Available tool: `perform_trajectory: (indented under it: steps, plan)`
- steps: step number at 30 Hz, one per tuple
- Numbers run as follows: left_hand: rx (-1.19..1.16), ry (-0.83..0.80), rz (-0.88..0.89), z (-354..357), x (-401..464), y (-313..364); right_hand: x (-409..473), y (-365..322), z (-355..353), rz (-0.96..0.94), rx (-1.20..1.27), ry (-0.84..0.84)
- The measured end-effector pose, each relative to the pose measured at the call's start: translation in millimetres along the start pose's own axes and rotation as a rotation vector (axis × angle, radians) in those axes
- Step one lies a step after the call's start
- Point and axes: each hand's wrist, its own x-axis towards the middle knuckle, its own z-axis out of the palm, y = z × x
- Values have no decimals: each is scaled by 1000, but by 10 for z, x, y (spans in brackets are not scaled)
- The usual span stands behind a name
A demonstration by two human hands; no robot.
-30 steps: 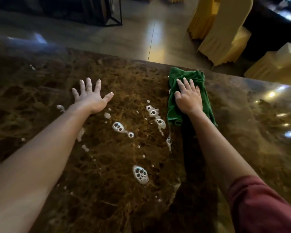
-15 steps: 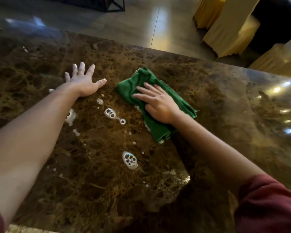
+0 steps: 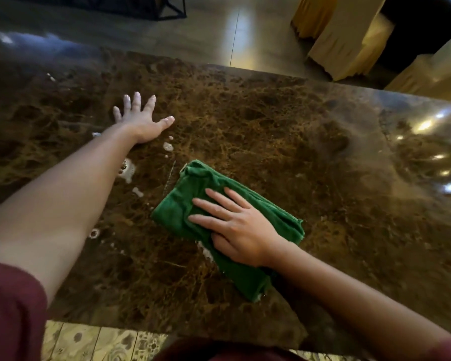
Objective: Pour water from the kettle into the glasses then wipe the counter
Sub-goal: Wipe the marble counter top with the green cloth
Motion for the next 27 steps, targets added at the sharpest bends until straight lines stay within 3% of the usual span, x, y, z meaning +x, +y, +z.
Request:
perform_trajectory:
  steps: [10,13,20,23,27]
  plan:
    - [59,-20,112,-16,-7,-219,624,701,-267,700,-116,87]
    - [72,-8,131,-1,-6,-241,664,482,-176,764,-95,106]
    - [60,15,167,77,69,-335,-168,-989,360,718,-88,110]
    - [58,23,180,118,81,-380,-224,-994,370,758,-98,121]
    - [56,15,197,95,85,-361,129,-498,201,904,-105,154]
